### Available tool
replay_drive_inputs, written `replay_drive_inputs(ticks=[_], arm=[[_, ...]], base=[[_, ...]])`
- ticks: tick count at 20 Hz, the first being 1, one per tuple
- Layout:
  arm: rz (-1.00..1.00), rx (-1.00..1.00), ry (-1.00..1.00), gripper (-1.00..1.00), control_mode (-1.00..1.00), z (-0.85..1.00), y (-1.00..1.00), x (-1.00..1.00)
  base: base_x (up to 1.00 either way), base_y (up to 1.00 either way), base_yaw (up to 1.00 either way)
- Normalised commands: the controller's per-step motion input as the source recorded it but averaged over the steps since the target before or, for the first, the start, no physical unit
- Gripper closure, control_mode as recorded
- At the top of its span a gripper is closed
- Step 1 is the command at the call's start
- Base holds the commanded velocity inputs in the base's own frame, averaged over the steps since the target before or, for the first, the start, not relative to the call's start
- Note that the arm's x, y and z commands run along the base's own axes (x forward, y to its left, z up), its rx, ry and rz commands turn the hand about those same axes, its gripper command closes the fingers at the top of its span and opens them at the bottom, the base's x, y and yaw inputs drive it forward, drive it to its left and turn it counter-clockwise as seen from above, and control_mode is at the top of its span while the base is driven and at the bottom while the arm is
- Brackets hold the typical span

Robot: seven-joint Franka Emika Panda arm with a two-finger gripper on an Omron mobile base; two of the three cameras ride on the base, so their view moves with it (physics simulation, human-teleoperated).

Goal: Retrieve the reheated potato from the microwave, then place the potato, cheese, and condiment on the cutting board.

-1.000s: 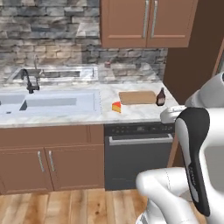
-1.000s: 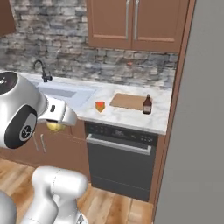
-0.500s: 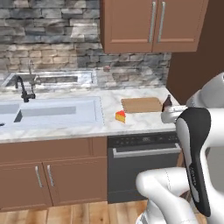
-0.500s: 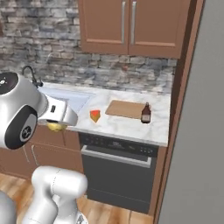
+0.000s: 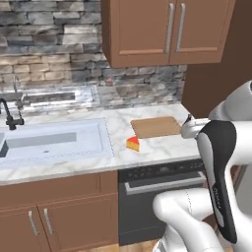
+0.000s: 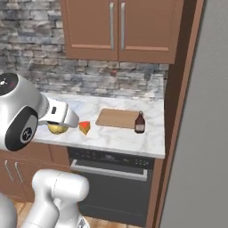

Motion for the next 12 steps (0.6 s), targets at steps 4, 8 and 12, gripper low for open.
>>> replay_drive_inputs(ticks=[4, 8, 12], arm=[[0.00, 0.00, 0.00, 1.00, 1.00, 0.00, 0.00, 0.00], [0.00, 0.00, 0.00, 1.00, 1.00, 0.00, 0.00, 0.00], [0.00, 0.00, 0.00, 1.00, 1.00, 0.00, 0.00, 0.00]], base=[[0.38, 0.00, -0.16], [0.42, 0.03, -0.08], [0.41, 0.10, -0.01]])
